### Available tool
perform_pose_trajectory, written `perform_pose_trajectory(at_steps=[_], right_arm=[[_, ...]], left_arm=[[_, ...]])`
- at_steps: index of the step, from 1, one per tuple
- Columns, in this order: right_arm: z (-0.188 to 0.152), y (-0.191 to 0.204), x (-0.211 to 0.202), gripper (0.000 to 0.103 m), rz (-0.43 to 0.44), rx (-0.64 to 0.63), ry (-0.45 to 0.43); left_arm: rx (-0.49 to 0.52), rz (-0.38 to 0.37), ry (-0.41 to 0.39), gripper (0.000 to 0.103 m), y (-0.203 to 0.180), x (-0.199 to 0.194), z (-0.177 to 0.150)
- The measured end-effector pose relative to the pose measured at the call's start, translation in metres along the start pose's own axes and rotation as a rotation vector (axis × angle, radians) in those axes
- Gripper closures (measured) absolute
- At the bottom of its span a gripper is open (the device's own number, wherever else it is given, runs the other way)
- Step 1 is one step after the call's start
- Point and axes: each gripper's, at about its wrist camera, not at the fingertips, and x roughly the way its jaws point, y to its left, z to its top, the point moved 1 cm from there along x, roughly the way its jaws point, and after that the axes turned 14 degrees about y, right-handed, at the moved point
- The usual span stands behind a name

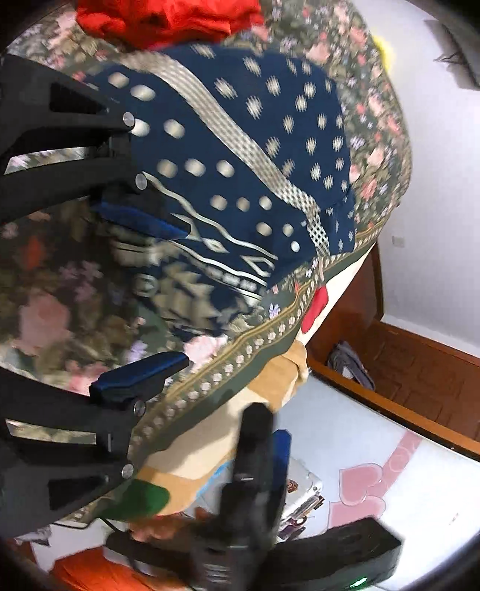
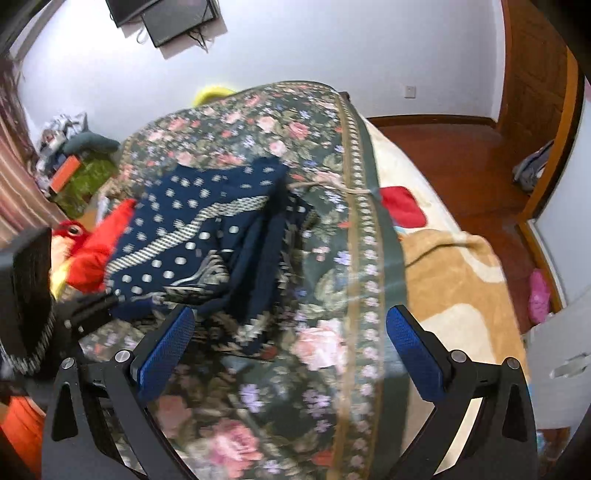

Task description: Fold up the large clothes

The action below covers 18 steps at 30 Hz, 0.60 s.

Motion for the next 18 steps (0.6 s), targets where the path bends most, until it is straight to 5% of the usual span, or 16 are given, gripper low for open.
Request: perform_pose_trajectory(at_steps=[4, 13, 18], right_arm=[[0.004, 0.012, 0.004, 0.000, 0.083, 0.032, 0.009], [0.011, 0.055, 0.044, 0.000, 0.120, -0.023, 0.069], [0.016, 0.059, 0.065, 0.000, 0.061, -0.058, 0.129]], left_arm=[[-0.046, -0.024, -0.025, 0.041, 0.017, -0.019, -0.020], [-0.107, 0.192, -0.118, 0.039, 0.047, -0.069, -0.042], [-0.275, 0.133, -0.206, 0.019, 0.090, -0.077, -0.044]])
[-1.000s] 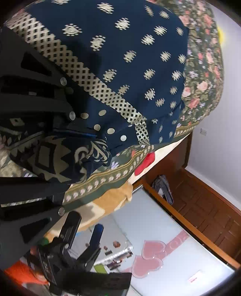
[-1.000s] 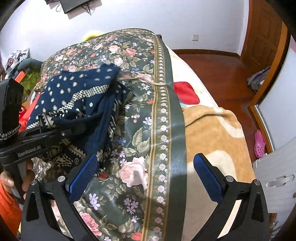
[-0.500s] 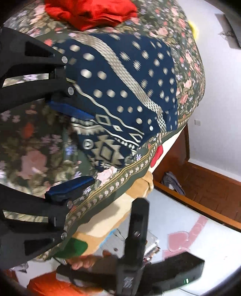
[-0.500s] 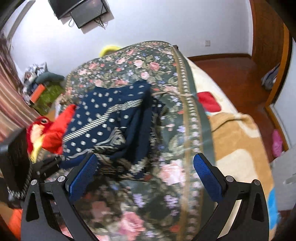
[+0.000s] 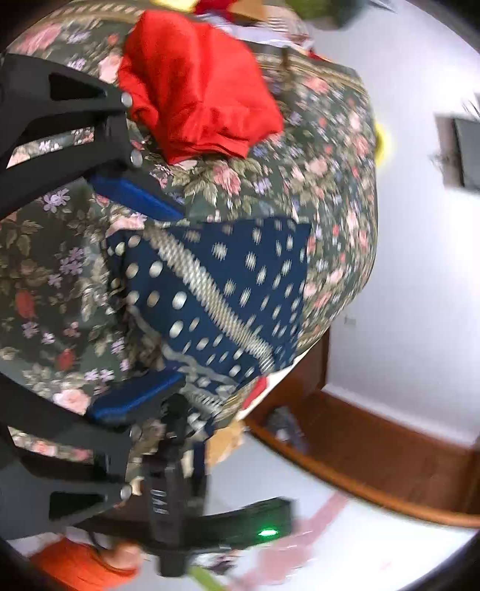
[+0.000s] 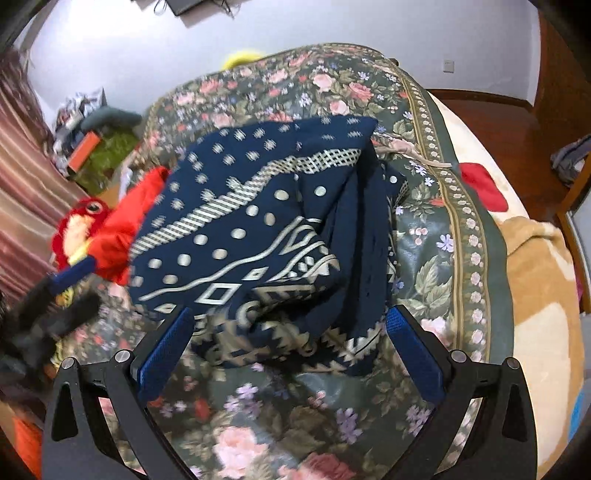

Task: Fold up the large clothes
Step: 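Grasp the folded jacket bundle with both grippers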

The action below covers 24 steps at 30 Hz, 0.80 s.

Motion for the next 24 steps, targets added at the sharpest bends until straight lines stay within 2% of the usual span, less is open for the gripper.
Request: perform_pose_trajectory(at_steps=[2, 6, 8, 13, 15, 19, 24], right_arm=[[0.001, -0.007, 0.005, 0.000, -0.033, 0.006, 0.011], [-0.002, -0.029, 0.013, 0.000, -0.007, 0.041, 0.049], [-0.007, -0.043, 0.017, 0.000, 0.020, 0.077, 0.070], [-0.019, -0.058, 0.018, 0.000, 0.002, 0.105, 0.083], [-0.023, -0.059, 0.013, 0.000, -0.001, 0.114, 0.085], [-0.026, -0.046, -0.005, 0.000, -0.041, 0.067, 0.042], [-0.022, -0.031, -0.025, 0.000, -0.035, 0.009, 0.003]], left_arm=[[-0.041, 0.022, 0.014, 0.019, 0.009, 0.009, 0.005], [-0.090, 0.085, 0.094, 0.017, 0.023, 0.039, 0.002], [-0.126, 0.050, 0.115, 0.013, 0.026, 0.053, -0.006], [-0.154, 0.011, 0.138, 0.010, 0.026, 0.058, -0.019], [-0.141, 0.009, 0.164, 0.010, 0.024, 0.061, -0.022], [-0.048, 0.069, 0.192, 0.011, 0.015, 0.053, -0.027], [0.002, 0.111, 0.110, 0.010, 0.007, 0.021, -0.013]])
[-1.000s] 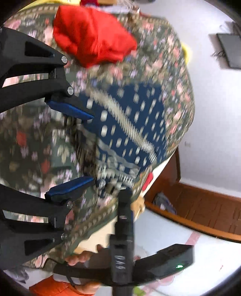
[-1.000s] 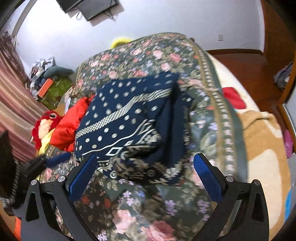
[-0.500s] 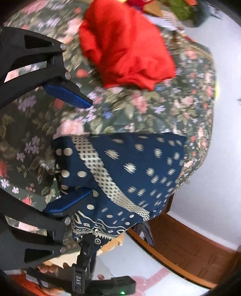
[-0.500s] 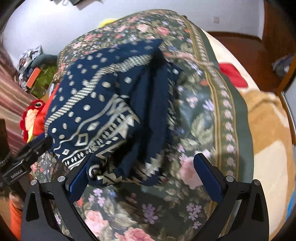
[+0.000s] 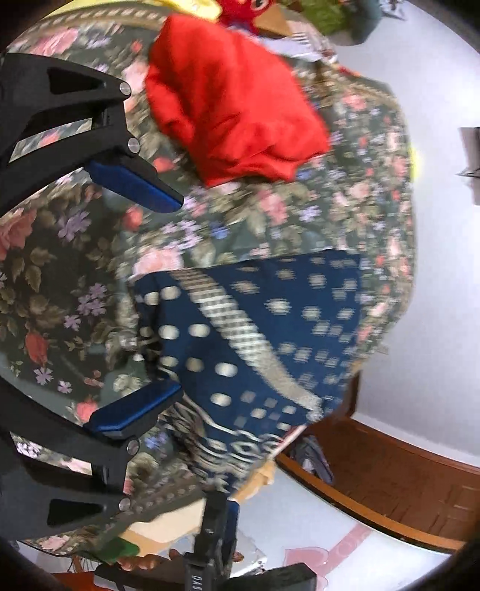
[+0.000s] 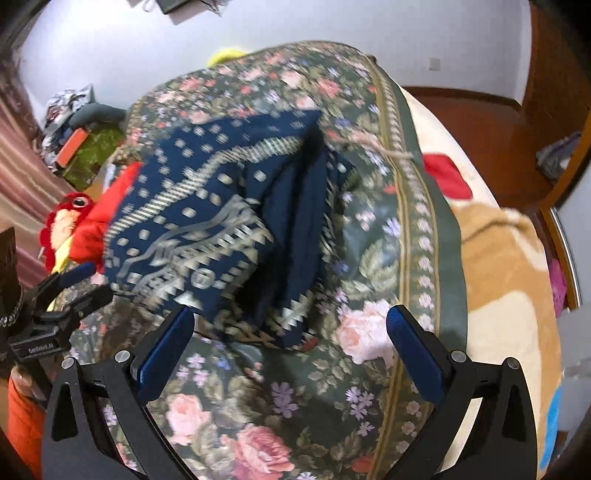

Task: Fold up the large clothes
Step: 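Grasp the folded jacket bundle with both grippers, then lift the bundle with both grippers and carry it onto the red garment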

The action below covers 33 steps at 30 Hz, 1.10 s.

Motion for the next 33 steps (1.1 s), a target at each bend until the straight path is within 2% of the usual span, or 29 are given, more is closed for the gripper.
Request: perform_pose_trajectory(at_steps=[4, 7, 9, 11, 14, 17, 20, 25, 31, 32, 33], right_arm=[[0.016, 0.017, -0.008, 0.000, 0.017, -0.053, -0.028], [0.031, 0.027, -0.009, 0.000, 0.033, -0.068, -0.057], [0.041, 0.030, -0.003, 0.000, 0.054, -0.077, -0.060], [0.048, 0.032, 0.006, 0.000, 0.051, -0.081, -0.052], [0.059, 0.027, 0.025, 0.000, 0.038, -0.062, -0.017], [0.066, 0.008, 0.047, 0.000, 0.071, 0.004, 0.033], [0.065, -0.024, 0.067, 0.000, 0.151, 0.117, 0.076], [0.060, -0.057, 0.098, 0.000, 0.426, 0.253, 0.165], [0.064, -0.049, 0.099, 0.002, 0.449, 0.233, 0.129], [0.066, -0.047, 0.099, 0.006, 0.463, 0.236, 0.130], [0.068, -0.044, 0.099, 0.015, 0.494, 0.236, 0.139]], left_arm=[[-0.022, 0.045, -0.065, 0.007, 0.004, -0.016, 0.028], [-0.058, 0.025, -0.073, 0.007, 0.011, -0.017, 0.049], [-0.087, -0.026, -0.054, 0.007, 0.018, -0.011, 0.062], [-0.131, -0.120, -0.010, 0.006, 0.026, 0.000, 0.074], [-0.216, -0.236, 0.079, 0.006, 0.038, 0.028, 0.084], [-0.267, -0.335, 0.164, 0.006, 0.045, 0.056, 0.086], [-0.285, -0.439, 0.222, 0.005, 0.049, 0.080, 0.082], [-0.378, -0.622, 0.267, 0.000, 0.057, 0.109, 0.077], [-0.388, -0.620, 0.272, 0.000, 0.049, 0.114, 0.083], [-0.394, -0.623, 0.277, 0.000, 0.048, 0.114, 0.084], [-0.403, -0.625, 0.279, 0.000, 0.047, 0.113, 0.084]])
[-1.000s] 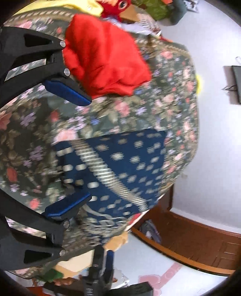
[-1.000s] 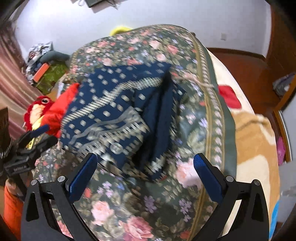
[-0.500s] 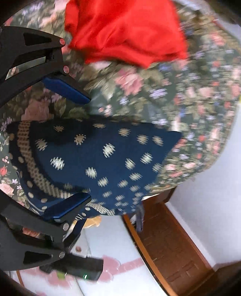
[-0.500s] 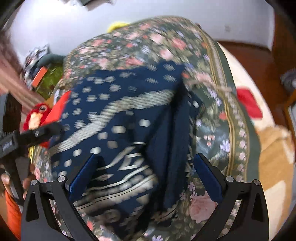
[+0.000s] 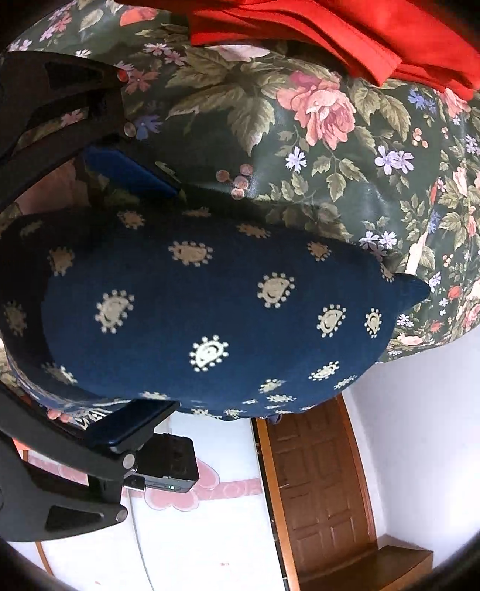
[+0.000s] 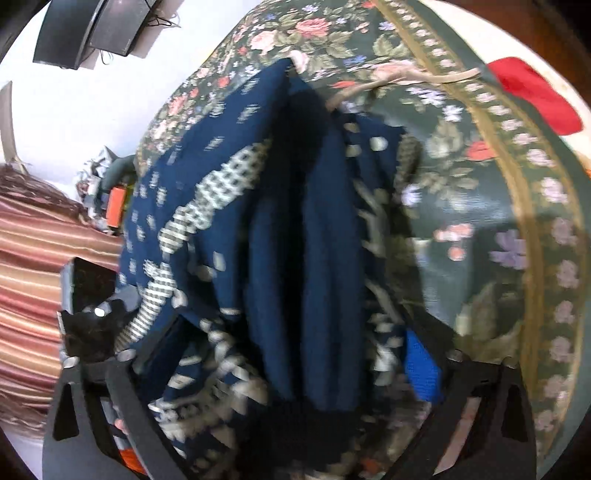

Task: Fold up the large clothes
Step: 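Lift the bundle with both grippers and carry it onto the red garment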

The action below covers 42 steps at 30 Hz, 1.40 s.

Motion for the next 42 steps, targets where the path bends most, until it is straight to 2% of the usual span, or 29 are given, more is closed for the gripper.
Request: perform_pose_trajectory(at_steps=[2, 4, 7, 13, 19, 24, 28, 34, 38, 41, 42], right_arm=[[0.001, 0.008, 0.000, 0.024, 0.000, 0.010, 0.021], [-0.004, 0.023, -0.008, 0.045, -0.029, -0.019, 0.014], [-0.009, 0.040, -0.017, 0.061, -0.038, -0.034, 0.007], [-0.024, 0.076, -0.038, 0.065, -0.036, -0.091, -0.040], [-0.027, 0.140, -0.041, 0.066, -0.045, -0.211, -0.096], [-0.024, 0.190, -0.028, 0.066, -0.013, -0.316, -0.119], [-0.013, 0.229, -0.001, 0.066, -0.016, -0.407, -0.133], [0.018, 0.263, 0.050, 0.066, -0.020, -0.467, -0.099], [0.036, 0.262, 0.098, 0.066, -0.035, -0.451, -0.055], [0.048, 0.243, 0.147, 0.066, -0.067, -0.397, 0.011], [0.053, 0.230, 0.173, 0.065, -0.106, -0.369, 0.055]], left_arm=[[-0.006, 0.007, -0.022, 0.009, -0.006, 0.000, -0.001], [0.026, 0.057, -0.031, 0.013, -0.019, -0.001, -0.008], [0.054, 0.098, -0.047, 0.020, -0.035, -0.008, -0.017], [0.086, 0.056, -0.098, 0.024, -0.063, -0.054, -0.038], [0.179, 0.117, -0.205, 0.024, -0.086, -0.139, -0.058], [0.209, 0.154, -0.320, 0.024, -0.077, -0.219, -0.065], [0.196, 0.181, -0.400, 0.024, -0.060, -0.267, -0.063], [0.119, 0.192, -0.461, 0.024, -0.007, -0.302, -0.045], [0.042, 0.194, -0.453, 0.024, 0.047, -0.293, -0.024], [-0.040, 0.221, -0.397, 0.024, 0.103, -0.263, -0.004], [-0.079, 0.241, -0.370, 0.024, 0.122, -0.252, 0.001]])
